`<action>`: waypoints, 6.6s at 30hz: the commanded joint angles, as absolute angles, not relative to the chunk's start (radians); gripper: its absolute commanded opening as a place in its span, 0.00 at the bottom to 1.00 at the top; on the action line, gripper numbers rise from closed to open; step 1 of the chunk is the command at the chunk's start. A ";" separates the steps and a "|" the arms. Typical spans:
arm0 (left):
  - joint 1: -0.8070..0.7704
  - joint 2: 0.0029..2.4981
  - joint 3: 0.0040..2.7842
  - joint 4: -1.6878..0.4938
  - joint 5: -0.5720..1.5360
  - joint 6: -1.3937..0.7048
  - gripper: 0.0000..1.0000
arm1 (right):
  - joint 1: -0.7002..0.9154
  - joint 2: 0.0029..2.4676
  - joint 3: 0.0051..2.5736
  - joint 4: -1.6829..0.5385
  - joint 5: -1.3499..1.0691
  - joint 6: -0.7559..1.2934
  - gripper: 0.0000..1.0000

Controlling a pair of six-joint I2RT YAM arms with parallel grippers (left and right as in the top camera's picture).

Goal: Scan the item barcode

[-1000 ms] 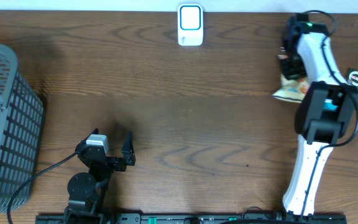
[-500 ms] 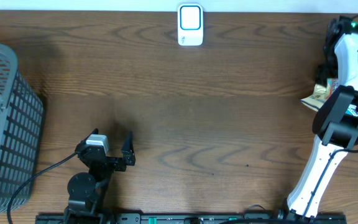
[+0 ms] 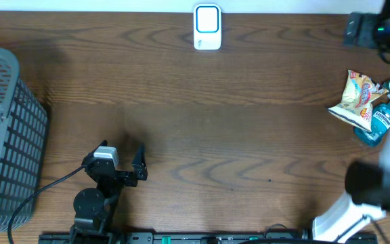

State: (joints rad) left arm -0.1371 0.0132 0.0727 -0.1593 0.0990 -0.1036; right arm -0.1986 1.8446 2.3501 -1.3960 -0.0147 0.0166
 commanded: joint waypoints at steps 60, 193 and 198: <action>-0.133 0.011 0.056 -0.183 0.105 -0.094 0.98 | -0.079 0.432 2.095 -1.476 -0.210 -0.016 0.99; -0.029 0.001 0.056 -0.186 0.078 -0.079 0.98 | -0.038 0.007 0.006 -0.064 -0.137 -0.016 0.99; -0.029 0.001 0.056 -0.186 0.078 -0.079 0.98 | -0.032 0.006 0.006 -0.064 -0.137 -0.016 0.99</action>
State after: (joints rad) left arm -0.0334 0.0109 0.0727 -0.1600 0.0910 -0.0959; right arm -0.0460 0.0124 0.0063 -0.0593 -0.1417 -0.0120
